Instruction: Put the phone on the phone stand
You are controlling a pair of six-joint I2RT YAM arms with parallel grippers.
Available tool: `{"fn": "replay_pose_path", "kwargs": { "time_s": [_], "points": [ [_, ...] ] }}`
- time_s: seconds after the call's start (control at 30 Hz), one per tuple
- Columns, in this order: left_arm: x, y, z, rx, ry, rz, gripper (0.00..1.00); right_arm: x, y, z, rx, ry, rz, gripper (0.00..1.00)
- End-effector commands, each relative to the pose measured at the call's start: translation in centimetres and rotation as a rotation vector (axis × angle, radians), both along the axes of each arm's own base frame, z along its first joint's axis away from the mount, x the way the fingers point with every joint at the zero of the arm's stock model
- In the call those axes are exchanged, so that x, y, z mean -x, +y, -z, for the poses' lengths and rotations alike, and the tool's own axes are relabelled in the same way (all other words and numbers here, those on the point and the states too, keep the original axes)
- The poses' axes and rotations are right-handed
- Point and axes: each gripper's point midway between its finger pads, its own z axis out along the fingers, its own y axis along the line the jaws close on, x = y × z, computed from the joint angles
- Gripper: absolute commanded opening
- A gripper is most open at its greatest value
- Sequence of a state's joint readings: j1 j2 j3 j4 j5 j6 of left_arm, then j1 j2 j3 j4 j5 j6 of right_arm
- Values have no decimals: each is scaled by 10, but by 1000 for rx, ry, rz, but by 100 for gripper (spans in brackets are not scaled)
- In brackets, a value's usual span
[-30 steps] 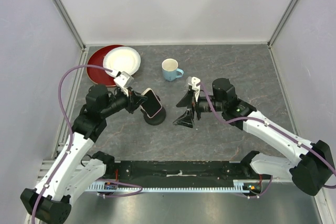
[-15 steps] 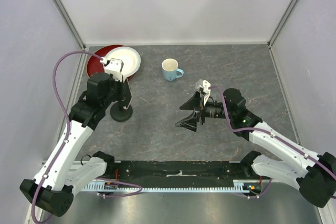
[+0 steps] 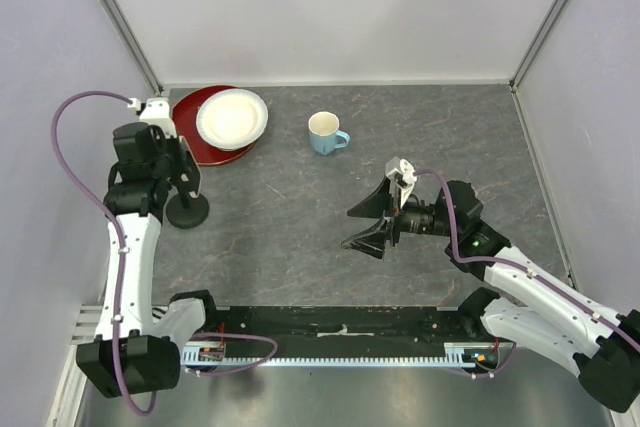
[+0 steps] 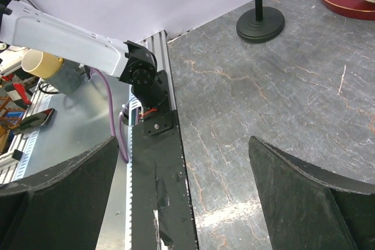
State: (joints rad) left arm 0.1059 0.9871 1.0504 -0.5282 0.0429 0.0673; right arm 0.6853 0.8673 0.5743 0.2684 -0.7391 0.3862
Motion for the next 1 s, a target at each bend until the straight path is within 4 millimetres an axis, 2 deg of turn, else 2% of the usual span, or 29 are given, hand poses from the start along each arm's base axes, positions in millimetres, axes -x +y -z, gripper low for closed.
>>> {"fn": "replay_pose_path", "kwargs": {
  "time_s": [0.0,0.13,0.2,0.23,0.27,0.3,0.33,0.53,0.7,0.9,0.97],
  "points": [
    [-30,13,-92,-44,-331,44,2,8,-1,-11,-18,-2,-27,98],
    [-47,38,-96,-46,-347,14,2,9,0,-5,-1,14,-28,98],
    [-58,44,-92,-32,-341,29,2,8,0,-4,3,16,-27,98],
    [-60,53,-99,-29,-353,9,2,8,0,-3,7,19,-27,98],
    [-63,55,-101,-18,-358,20,2,8,0,-3,9,18,-25,98],
    [-68,60,-98,-9,-351,18,2,7,1,-2,12,19,-24,98],
    [-70,64,-108,-20,-379,18,2,7,1,0,17,22,-21,98],
    [-96,67,-107,-53,-307,106,2,5,0,5,33,26,-9,98],
    [-98,79,-100,-94,-250,73,2,6,3,5,41,40,-26,98],
    [-96,80,-95,-140,-237,96,2,12,6,9,54,75,-63,98],
    [-95,81,-83,-141,-210,93,2,15,7,7,56,70,-71,98]
  ]
}}
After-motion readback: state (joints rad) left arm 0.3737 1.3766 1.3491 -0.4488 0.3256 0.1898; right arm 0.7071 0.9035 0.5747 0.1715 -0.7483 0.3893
